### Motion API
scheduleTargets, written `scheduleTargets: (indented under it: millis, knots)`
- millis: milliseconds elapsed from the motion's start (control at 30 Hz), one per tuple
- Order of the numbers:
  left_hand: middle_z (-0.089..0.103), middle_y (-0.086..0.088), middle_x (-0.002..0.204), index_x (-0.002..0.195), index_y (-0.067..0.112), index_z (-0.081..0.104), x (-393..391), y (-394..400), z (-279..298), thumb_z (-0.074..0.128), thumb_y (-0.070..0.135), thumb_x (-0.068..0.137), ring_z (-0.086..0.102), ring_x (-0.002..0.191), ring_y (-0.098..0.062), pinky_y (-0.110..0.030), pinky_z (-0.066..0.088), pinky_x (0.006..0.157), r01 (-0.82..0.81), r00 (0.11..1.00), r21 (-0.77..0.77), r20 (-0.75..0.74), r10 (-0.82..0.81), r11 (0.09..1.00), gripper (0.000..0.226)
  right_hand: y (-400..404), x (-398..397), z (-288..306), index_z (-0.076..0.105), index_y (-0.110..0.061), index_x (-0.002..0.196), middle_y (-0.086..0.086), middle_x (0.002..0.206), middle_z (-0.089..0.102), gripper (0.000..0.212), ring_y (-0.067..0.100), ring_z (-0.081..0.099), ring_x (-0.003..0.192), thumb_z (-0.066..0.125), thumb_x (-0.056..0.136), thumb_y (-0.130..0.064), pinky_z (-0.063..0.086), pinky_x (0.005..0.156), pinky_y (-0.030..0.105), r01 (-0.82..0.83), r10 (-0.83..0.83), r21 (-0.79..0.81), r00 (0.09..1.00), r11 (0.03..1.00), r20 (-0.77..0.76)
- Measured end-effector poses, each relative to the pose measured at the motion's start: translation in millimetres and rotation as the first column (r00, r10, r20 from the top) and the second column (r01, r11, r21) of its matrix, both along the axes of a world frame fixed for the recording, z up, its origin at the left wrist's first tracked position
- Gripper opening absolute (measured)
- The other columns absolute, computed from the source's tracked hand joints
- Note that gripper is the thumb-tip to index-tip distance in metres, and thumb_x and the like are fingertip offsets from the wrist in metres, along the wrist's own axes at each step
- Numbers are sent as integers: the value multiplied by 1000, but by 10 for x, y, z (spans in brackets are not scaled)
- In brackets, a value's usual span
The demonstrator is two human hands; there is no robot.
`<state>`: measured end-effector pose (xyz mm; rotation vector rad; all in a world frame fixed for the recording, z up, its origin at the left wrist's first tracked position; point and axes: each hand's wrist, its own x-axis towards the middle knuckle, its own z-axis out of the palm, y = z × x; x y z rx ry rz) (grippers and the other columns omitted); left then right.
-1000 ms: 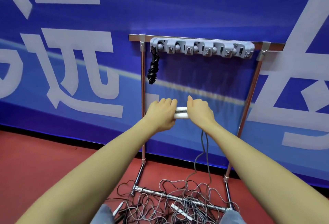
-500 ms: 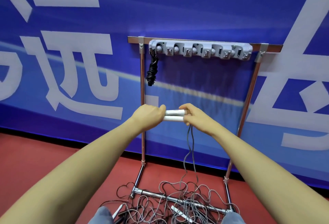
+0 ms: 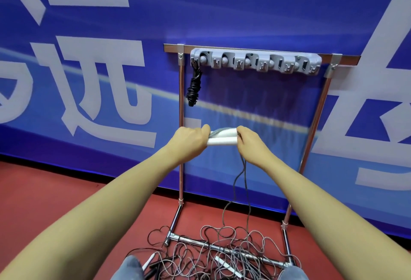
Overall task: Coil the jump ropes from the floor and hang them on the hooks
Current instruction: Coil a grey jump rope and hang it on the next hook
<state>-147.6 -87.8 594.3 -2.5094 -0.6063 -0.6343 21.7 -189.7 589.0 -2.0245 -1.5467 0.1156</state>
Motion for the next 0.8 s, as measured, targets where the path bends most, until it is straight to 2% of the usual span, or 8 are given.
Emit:
scheduleTargets:
  millis: [133, 267, 367, 500, 567, 633, 733, 800]
  knots:
    - [55, -6, 74, 96, 8, 44, 84, -54, 41, 56, 8, 87, 42, 57, -28, -31, 29, 48, -208, 976, -197, 26, 217, 958, 15, -19, -41, 53, 58, -10, 94, 3, 69, 49, 23, 19, 56, 55, 36, 98, -15, 48, 53, 25, -42, 41, 4, 972, 999, -229]
    - [53, -7, 80, 98, 8, 40, 121, -53, -16, 48, 5, 92, 46, 65, -28, -34, 35, 56, -325, 940, -346, -13, 341, 880, 11, -34, -49, 129, 57, -2, 82, 7, 65, 46, 19, 20, 46, 56, 47, 91, -16, 57, 54, 35, -76, 69, -31, 980, 997, -184]
    - [58, -10, 84, 105, 4, 47, 92, 16, -64, 50, 10, 92, 47, 65, -27, -32, 35, 57, -360, 928, -344, -41, 370, 867, 14, -93, -69, 196, 63, -10, 86, 9, 79, 62, 15, 24, 53, 68, 48, 86, -14, 48, 62, 39, -65, 76, -97, 991, 993, 109]
    - [52, -5, 75, 106, 5, 47, 47, 31, -124, 43, 11, 95, 45, 63, -27, -31, 30, 52, -344, 931, -197, -198, 307, 918, 13, -83, -128, 309, 62, -17, 108, 1, 103, 59, 24, 30, 59, 90, 42, 94, -16, 34, 62, 32, -49, 38, 2, 783, 999, 621]
    - [41, 0, 63, 105, 6, 45, 8, 5, -115, 42, 9, 94, 44, 60, -27, -29, 23, 45, -305, 932, -126, -245, 269, 944, 11, -34, -149, 335, 62, -17, 112, 0, 104, 59, 26, 30, 59, 89, 44, 94, -14, 42, 66, 34, -50, -12, 110, 868, 993, 496]
    - [35, 1, 59, 98, 10, 40, -30, 2, -85, 41, 7, 93, 41, 55, -25, -28, 18, 42, -245, 937, -107, -281, 207, 964, 5, 24, -148, 352, 66, -18, 107, -5, 86, 60, 22, 26, 58, 69, 50, 93, -13, 52, 63, 38, 14, -33, 191, 995, 981, 94]
    - [46, -2, 56, 84, 10, 40, -108, -5, -32, 59, 3, 81, 35, 44, -23, -22, 10, 40, -35, 971, -68, -240, 17, 997, 21, 78, -104, 360, 69, -12, 85, -1, 78, 65, 15, 13, 51, 47, 66, 88, -26, 48, 46, 31, 86, -36, 195, 969, 977, -246]
    - [44, -2, 42, 69, 8, 46, -157, -32, 15, 77, -3, 57, 25, 32, -21, -13, 3, 42, 78, 973, -49, -214, -87, 996, 35, 83, -75, 359, 70, -8, 80, 1, 83, 69, 20, 9, 56, 61, 73, 83, -28, 45, 54, 26, 92, -35, 176, 952, 980, -304]
